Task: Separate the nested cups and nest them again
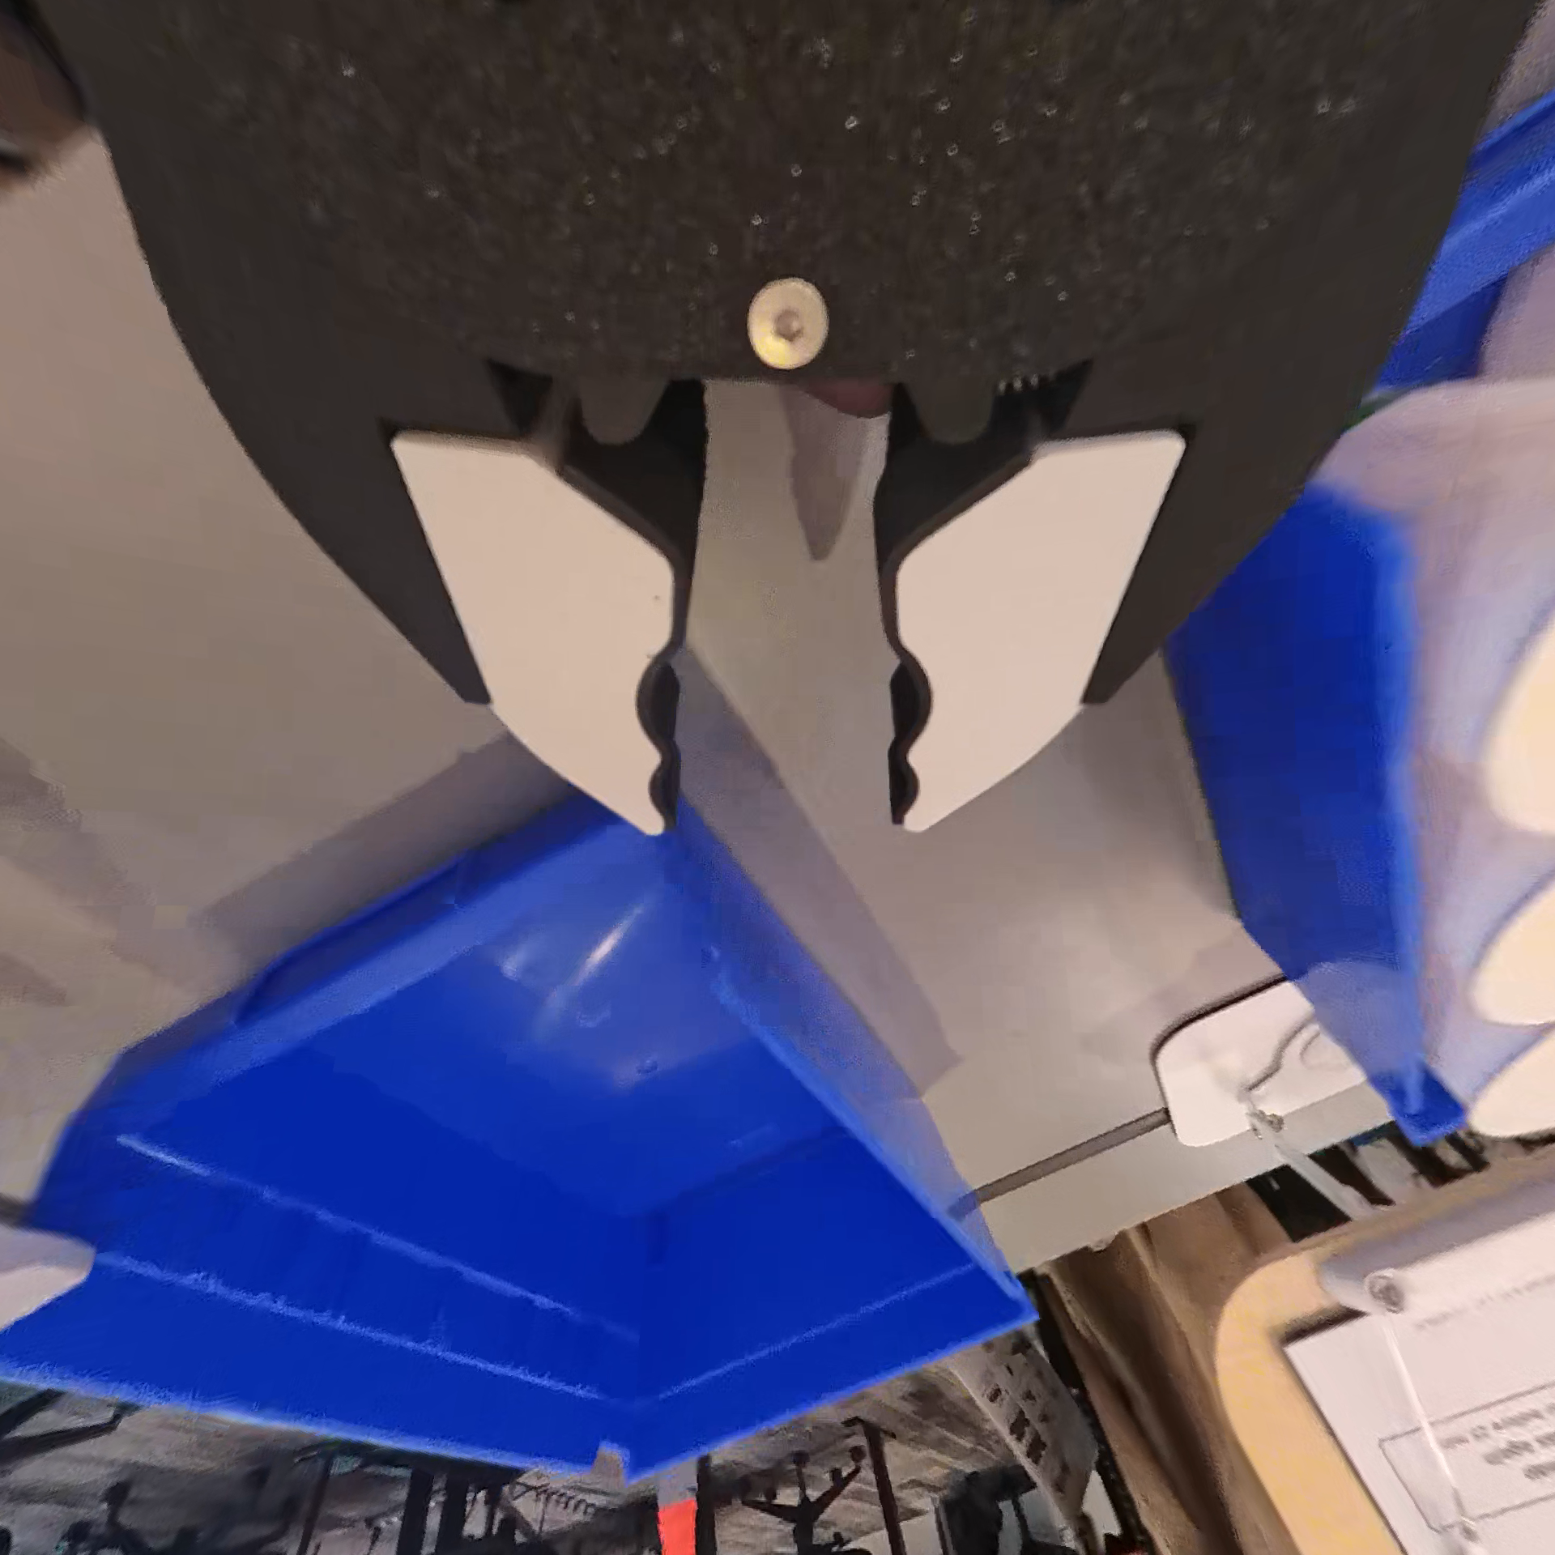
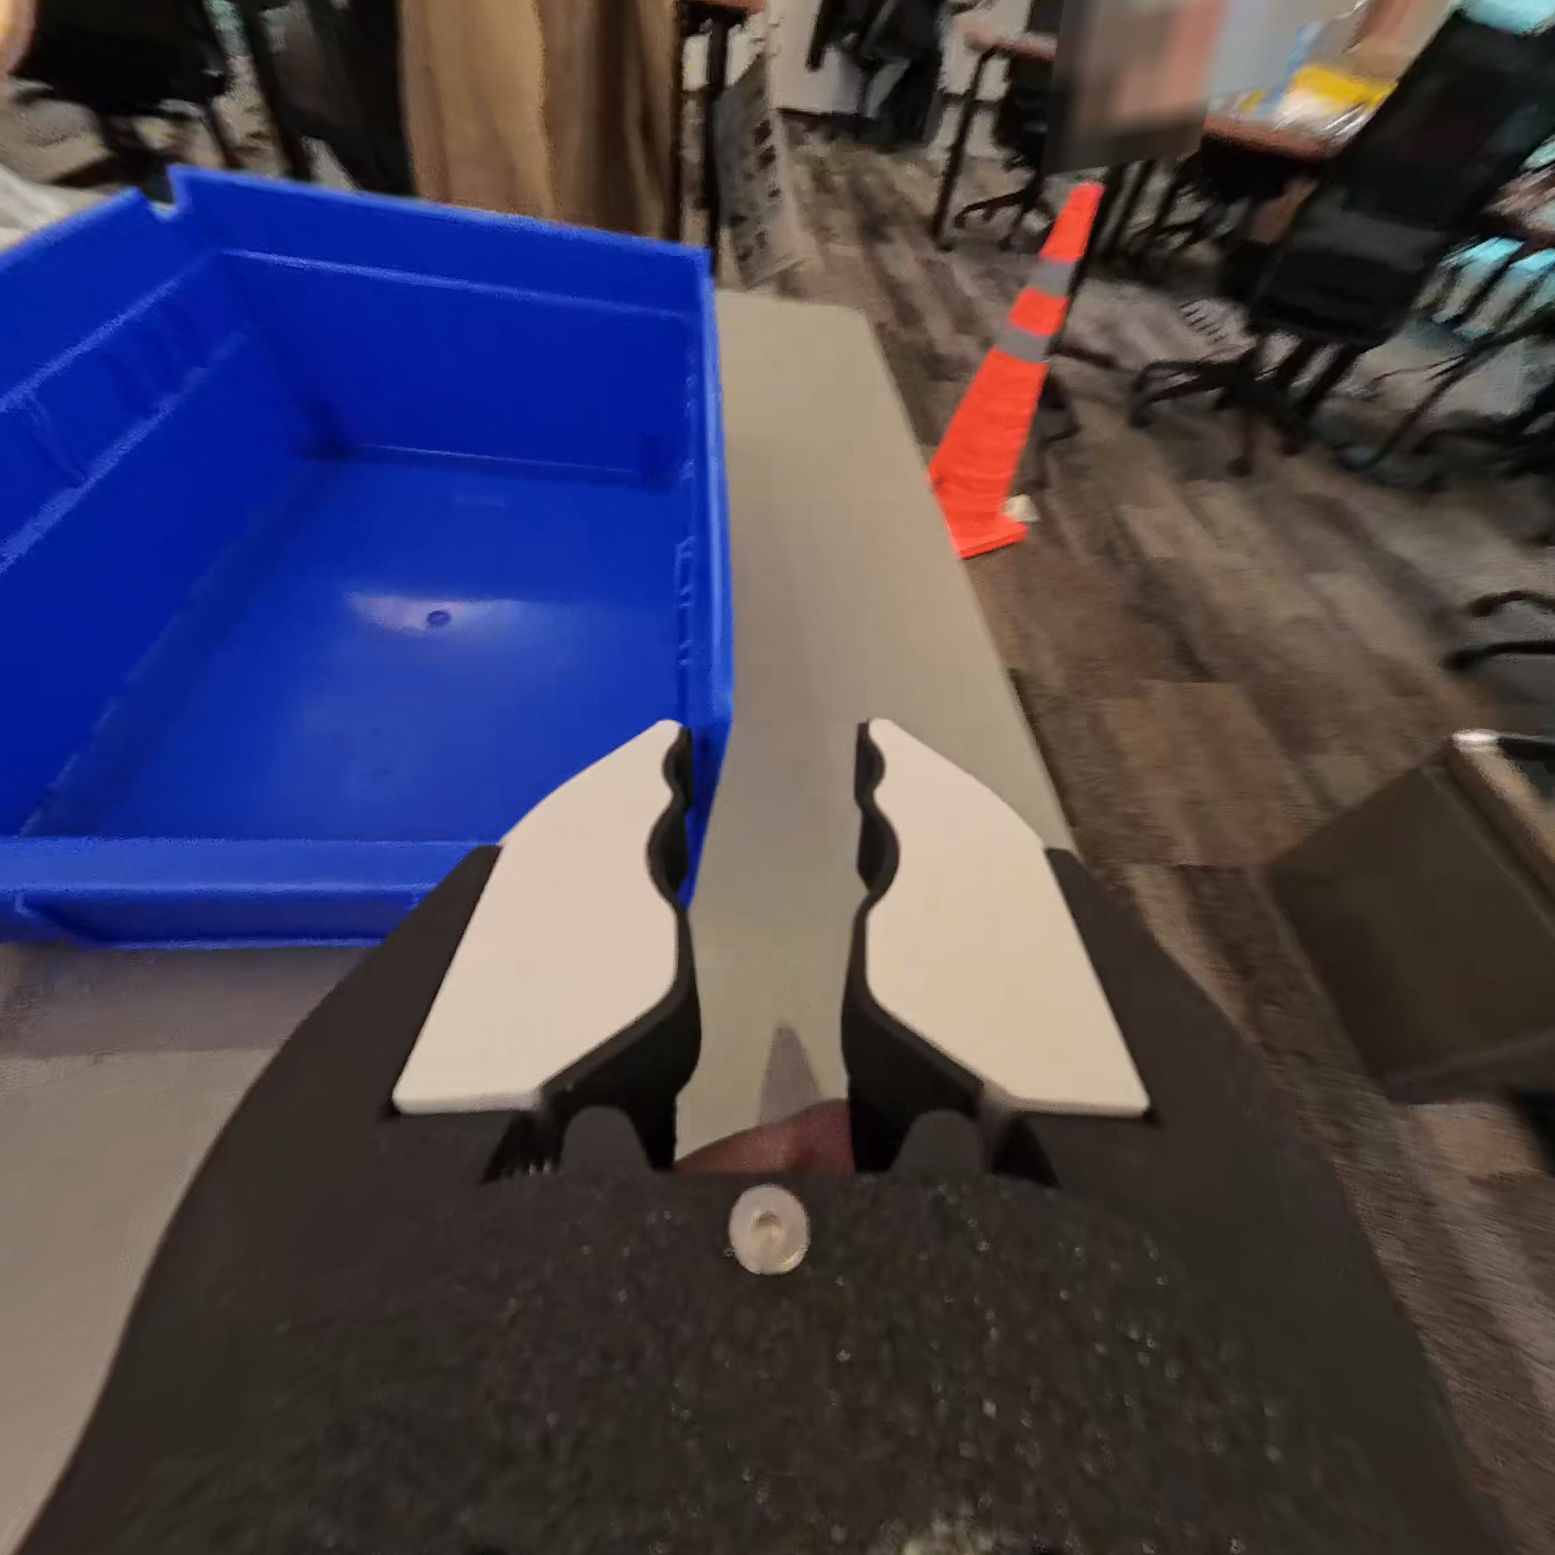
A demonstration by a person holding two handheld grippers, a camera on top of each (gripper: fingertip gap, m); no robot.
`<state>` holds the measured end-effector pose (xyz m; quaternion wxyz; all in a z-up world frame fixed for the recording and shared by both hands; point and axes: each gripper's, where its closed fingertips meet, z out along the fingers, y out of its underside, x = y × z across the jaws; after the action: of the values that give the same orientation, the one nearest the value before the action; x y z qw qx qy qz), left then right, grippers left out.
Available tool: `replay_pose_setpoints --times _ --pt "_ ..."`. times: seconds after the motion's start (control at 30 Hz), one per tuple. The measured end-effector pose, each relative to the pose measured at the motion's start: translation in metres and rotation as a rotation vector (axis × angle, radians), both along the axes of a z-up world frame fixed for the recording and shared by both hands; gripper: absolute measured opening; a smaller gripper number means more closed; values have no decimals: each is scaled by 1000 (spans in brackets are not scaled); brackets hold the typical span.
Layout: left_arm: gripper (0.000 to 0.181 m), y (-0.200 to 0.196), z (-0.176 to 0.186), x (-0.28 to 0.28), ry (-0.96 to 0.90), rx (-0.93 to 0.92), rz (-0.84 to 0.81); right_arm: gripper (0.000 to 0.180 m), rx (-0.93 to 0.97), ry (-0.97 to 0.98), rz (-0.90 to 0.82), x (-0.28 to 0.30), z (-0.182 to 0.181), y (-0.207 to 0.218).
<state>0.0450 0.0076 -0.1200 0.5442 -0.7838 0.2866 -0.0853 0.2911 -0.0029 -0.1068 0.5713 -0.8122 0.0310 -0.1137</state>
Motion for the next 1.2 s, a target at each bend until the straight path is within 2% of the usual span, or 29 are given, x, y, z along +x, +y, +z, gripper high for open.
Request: replay_pose_setpoints --times 0.07,0.13,0.2,0.27,0.33,0.43,0.57,0.7,0.77,0.83,0.87,0.9,1.2 --pt "47 -21 15 -30 -11 9 -42 36 87 -47 -25 -15 31 -21" --pt "46 -42 34 -69 -24 39 -71 35 196 -24 73 -65 62 -34" --pt "45 -55 46 -118 -39 58 -50 30 262 47 223 -138 75 -41" --pt "45 -53 51 -180 -75 59 53 23 226 154 417 -225 59 -42" --pt "44 -39 49 -244 -129 68 190 25 118 206 539 -296 29 -35" --pt "47 -12 28 -308 -176 0 328 35 27 152 539 -350 2 -14" --pt "47 19 3 -321 -211 -82 336 36 -23 159 452 -370 -17 15" --pt "42 41 -7 -315 -193 -97 316 31 -33 167 407 -375 -22 37" --pt "29 46 -11 -308 -197 -117 291 18 -64 145 383 -375 -28 46" --pt "19 49 -11 -308 -191 -111 323 11 -44 150 350 -373 -25 51" --pt "7 50 -10 -313 -179 -99 355 5 -40 154 316 -369 -25 53" --pt "5 51 -9 -315 -171 -87 370 4 -37 169 311 -370 -25 54" --pt "3 44 0 -340 -156 -65 401 4 -11 230 290 -397 -22 48"
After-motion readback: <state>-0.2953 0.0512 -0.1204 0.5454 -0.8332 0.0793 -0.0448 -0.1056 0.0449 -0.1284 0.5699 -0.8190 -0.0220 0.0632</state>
